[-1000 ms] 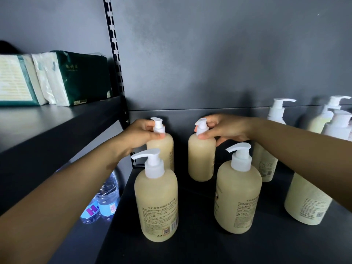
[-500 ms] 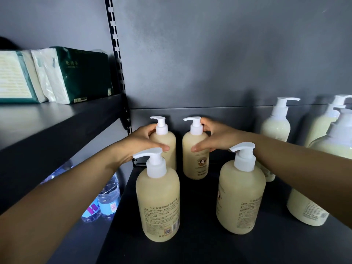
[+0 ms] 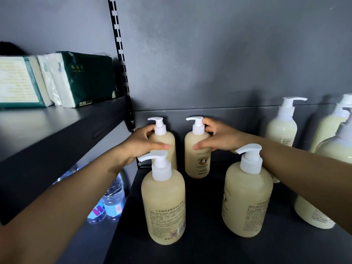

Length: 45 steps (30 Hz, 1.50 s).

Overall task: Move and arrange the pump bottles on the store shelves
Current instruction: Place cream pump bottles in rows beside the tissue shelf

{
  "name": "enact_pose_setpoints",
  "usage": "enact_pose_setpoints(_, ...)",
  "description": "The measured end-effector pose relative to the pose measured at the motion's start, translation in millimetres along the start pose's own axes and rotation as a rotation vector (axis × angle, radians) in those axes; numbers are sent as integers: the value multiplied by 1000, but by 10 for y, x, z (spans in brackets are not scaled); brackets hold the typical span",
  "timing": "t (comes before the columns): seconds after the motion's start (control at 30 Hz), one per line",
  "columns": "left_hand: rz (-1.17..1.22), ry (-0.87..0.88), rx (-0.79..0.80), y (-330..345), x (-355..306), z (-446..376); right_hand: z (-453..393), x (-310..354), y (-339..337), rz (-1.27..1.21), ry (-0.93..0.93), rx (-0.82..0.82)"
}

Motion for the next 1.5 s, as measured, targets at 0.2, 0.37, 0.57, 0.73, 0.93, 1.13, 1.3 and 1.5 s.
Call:
enact_pose_setpoints(0.2, 52, -3, 12, 35, 51, 13, -22, -66, -11, -43, 5, -4)
enact_pose_setpoints(0.37, 28, -22, -55, 22, 60, -38, -9, -51, -6, 18, -29, -53)
enact_pose_setpoints(0.57, 33, -45, -49, 24, 36, 5, 9, 5, 17, 42, -6, -28)
enact_pose_setpoints(0.73, -121, -48, -41, 1, -45, 38, 43, 70, 22, 124, 42, -1)
enact_pose_setpoints(0.93, -527, -110, -42, -134, -210, 65, 215, 303, -112, 387, 87, 49)
enact_pose_setpoints(1.13, -883, -117, 39, -208, -275, 204, 411, 521, -188, 729, 162, 89)
enact_pose_setpoints(1.3, -1032, -78, 72, -178, -347, 348, 528, 710, -197, 912, 173, 67)
enact_pose_setpoints(1.5, -1028, -103, 26, -262, -383, 473, 734, 951, -171, 887, 132, 16)
Point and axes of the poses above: each hand's wrist, its own z-axis away from the middle knuckle, its own y-axis out of the palm, x = y × z, the point moved 6 cm from there along -z, towards the middle knuckle, and after that the axes turned 15 degrees about -z, right-handed, at the moved point
